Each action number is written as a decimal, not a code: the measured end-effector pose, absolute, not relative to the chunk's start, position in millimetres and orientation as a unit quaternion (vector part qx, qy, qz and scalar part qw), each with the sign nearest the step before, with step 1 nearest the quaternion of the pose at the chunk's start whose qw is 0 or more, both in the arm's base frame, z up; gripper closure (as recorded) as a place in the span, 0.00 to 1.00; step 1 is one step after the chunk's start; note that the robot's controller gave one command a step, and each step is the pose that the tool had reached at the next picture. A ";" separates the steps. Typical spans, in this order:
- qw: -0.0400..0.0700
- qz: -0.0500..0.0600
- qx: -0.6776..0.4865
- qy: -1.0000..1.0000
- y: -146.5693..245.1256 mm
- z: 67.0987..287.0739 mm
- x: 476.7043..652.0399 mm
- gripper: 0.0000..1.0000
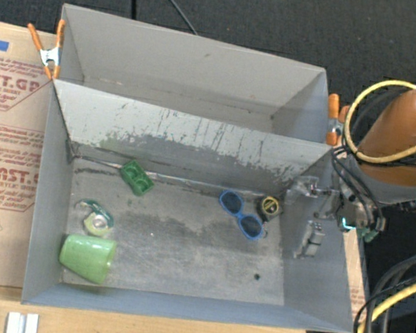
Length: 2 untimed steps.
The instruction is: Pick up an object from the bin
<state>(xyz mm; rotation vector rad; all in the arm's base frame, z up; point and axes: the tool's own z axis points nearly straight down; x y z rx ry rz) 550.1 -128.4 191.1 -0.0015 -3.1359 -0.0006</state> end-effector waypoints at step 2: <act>-0.002 -0.001 -0.083 -0.997 -37.2 100.8 589.1 0.00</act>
Offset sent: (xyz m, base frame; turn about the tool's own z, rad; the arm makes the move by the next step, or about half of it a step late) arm 0.0407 0.0478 -0.1211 -0.0099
